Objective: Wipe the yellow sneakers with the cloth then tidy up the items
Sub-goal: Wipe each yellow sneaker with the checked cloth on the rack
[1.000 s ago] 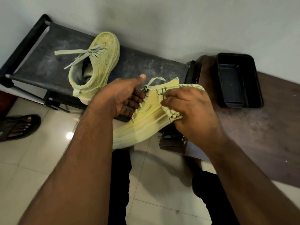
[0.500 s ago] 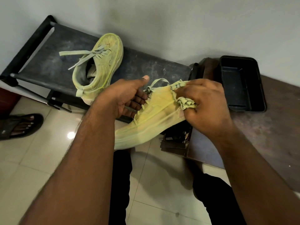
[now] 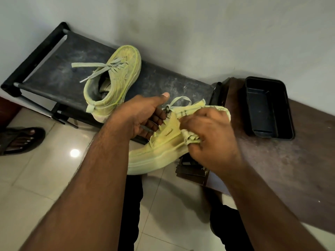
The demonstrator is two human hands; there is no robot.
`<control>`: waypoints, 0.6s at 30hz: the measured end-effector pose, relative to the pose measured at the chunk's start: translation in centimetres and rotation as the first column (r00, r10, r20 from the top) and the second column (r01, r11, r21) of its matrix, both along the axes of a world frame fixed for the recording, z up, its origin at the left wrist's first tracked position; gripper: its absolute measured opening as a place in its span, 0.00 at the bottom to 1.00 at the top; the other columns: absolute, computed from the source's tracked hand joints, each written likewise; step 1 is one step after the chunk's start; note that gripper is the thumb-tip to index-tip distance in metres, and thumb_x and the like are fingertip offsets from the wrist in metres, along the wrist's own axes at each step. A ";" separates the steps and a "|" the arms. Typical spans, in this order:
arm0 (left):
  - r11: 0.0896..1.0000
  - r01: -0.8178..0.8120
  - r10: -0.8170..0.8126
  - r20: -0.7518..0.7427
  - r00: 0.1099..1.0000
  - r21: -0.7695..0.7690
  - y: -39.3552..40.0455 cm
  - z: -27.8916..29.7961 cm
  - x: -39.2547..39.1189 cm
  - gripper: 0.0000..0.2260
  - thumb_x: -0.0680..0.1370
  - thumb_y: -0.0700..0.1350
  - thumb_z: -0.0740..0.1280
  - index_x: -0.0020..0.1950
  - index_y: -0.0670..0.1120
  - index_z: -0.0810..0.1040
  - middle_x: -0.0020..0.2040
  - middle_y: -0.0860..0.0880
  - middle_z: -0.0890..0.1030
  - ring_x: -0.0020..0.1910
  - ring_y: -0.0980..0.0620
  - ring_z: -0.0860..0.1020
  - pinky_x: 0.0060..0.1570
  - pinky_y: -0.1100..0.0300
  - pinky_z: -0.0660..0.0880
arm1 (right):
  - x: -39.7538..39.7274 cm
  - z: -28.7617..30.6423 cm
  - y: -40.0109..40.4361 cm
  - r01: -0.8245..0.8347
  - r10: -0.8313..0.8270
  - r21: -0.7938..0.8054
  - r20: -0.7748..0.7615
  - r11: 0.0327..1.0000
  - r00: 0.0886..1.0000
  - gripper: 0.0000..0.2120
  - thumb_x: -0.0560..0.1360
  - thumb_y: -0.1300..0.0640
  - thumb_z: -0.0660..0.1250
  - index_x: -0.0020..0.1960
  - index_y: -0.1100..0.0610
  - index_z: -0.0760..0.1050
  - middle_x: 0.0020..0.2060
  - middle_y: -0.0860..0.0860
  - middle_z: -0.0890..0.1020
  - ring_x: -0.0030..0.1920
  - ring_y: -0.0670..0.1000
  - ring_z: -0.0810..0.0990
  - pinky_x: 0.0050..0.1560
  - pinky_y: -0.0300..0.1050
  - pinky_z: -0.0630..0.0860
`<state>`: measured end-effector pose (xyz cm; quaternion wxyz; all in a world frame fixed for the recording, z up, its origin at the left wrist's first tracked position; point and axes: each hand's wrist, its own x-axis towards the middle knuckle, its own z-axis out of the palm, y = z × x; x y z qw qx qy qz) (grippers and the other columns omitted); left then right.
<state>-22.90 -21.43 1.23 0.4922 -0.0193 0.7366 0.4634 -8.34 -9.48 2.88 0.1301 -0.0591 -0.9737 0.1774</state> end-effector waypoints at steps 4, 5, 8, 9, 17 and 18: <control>1.000 -0.010 0.010 -0.013 1.000 0.001 0.1 -0.1 0.0 0.27 0.75 0.65 0.64 0.45 0.40 0.82 0.39 0.42 0.81 0.34 0.47 0.76 0.37 0.55 0.75 | -0.2 0.1 1.2 0.095 -0.095 0.016 -0.037 0.995 0.995 0.18 0.61 0.60 0.67 0.51 0.54 0.82 0.45 0.48 0.83 0.48 0.52 0.77 0.50 0.52 0.68; 1.000 -0.012 0.012 -0.018 1.000 0.001 0.0 0.0 0.0 0.27 0.75 0.65 0.65 0.44 0.40 0.82 0.39 0.43 0.81 0.34 0.47 0.76 0.37 0.55 0.74 | -0.1 0.2 1.8 0.197 -0.197 -0.003 -0.048 0.980 0.979 0.19 0.61 0.63 0.69 0.53 0.55 0.82 0.45 0.50 0.83 0.49 0.54 0.77 0.50 0.54 0.70; 1.000 -0.010 0.010 -0.013 1.000 0.003 0.0 0.1 0.0 0.27 0.75 0.65 0.65 0.43 0.40 0.82 0.38 0.42 0.81 0.34 0.46 0.76 0.37 0.54 0.75 | -0.3 0.0 1.3 0.237 -0.237 -0.031 -0.001 0.971 0.972 0.22 0.63 0.67 0.68 0.57 0.56 0.80 0.52 0.51 0.83 0.53 0.57 0.77 0.53 0.61 0.74; 1.000 -0.008 0.008 -0.009 1.000 0.006 0.0 0.2 0.0 0.27 0.75 0.65 0.65 0.43 0.40 0.82 0.37 0.43 0.81 0.33 0.46 0.76 0.37 0.54 0.75 | -0.3 -0.2 0.4 0.146 -0.146 -0.017 0.006 0.989 0.989 0.22 0.63 0.64 0.66 0.56 0.56 0.80 0.53 0.50 0.83 0.55 0.56 0.77 0.54 0.60 0.74; 0.999 -0.031 0.031 -0.017 0.999 0.009 0.1 0.0 0.1 0.26 0.74 0.65 0.65 0.39 0.42 0.81 0.34 0.45 0.79 0.28 0.50 0.74 0.34 0.57 0.73 | 0.1 -1.0 3.1 0.232 -0.231 -0.058 0.029 0.971 0.973 0.26 0.62 0.59 0.61 0.59 0.54 0.79 0.57 0.48 0.82 0.60 0.54 0.77 0.60 0.61 0.72; 1.000 -0.028 0.028 -0.020 0.999 0.005 0.1 0.0 0.0 0.26 0.74 0.65 0.65 0.38 0.42 0.81 0.33 0.45 0.79 0.28 0.50 0.74 0.33 0.58 0.73 | 0.2 -0.8 3.4 0.257 -0.255 -0.054 0.030 0.965 0.966 0.25 0.62 0.58 0.61 0.59 0.55 0.79 0.56 0.49 0.82 0.60 0.55 0.77 0.60 0.62 0.72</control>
